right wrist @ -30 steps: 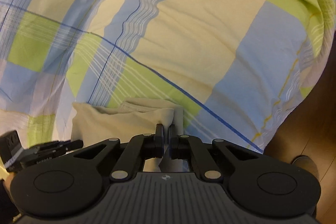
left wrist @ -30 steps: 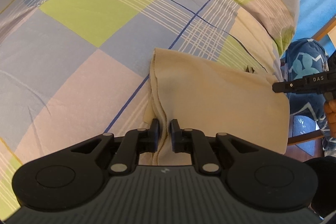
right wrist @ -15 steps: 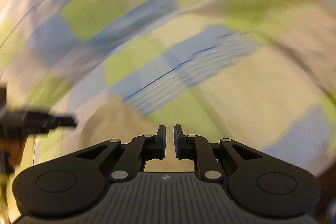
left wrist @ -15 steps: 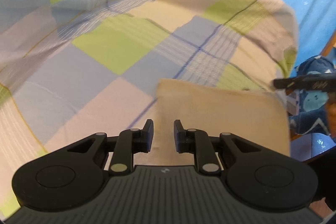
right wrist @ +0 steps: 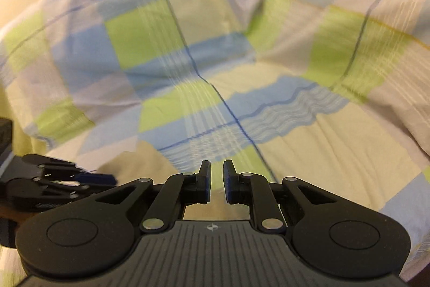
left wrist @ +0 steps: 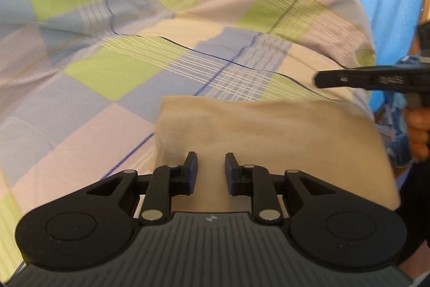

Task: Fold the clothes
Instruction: 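Open both grippers and press the folded beige bundle flat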

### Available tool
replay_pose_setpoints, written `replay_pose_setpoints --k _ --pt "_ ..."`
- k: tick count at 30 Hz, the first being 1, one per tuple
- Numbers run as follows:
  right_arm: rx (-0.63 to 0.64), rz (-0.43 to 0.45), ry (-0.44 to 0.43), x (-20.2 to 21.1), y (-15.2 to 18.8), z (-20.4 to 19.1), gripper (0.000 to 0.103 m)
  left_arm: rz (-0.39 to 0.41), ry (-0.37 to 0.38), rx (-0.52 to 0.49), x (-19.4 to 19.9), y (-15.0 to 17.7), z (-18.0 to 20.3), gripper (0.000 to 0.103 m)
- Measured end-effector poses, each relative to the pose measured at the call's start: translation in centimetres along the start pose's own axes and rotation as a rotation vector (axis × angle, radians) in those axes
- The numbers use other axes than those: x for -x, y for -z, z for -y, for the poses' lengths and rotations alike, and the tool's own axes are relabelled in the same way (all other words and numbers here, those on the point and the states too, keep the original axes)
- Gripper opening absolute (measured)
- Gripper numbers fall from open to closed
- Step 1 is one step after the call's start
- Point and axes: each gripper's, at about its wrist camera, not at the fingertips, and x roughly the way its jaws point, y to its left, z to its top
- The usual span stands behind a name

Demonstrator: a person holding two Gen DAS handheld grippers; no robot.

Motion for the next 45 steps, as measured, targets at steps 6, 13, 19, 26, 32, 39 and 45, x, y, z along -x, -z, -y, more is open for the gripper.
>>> replay_pose_setpoints --k 6,13,19,26,32,39,45 --pt "0.001 0.022 0.035 3.1 4.1 -1.2 0.015 0.021 -0.193 0.025 4.5 1.8 1.1 0.019" --pt "-0.020 0.076 0.066 11.2 4.6 0.2 0.022 0.067 -0.215 0.094 12.8 3.4 6.2 0.019" --pt "0.097 0.016 -0.052 14.5 5.8 -2.7 0.027 0.073 -0.153 0.044 13.4 3.4 12.1 0.020" --pt "0.191 -0.057 -0.117 11.5 7.5 -4.0 0.026 -0.010 -0.154 -0.094 8.9 3.2 16.0 0.020" --pt "0.284 -0.168 -0.086 6.5 7.7 -2.4 0.013 -0.060 -0.149 -0.039 4.3 3.6 13.8 0.020" --pt "0.208 -0.004 -0.054 7.7 5.5 0.6 0.014 0.061 -0.076 -0.106 4.4 3.3 14.8 0.022" --pt "0.121 -0.019 0.190 5.7 4.8 3.8 0.019 0.148 -0.081 -0.104 3.2 5.9 15.6 0.023"
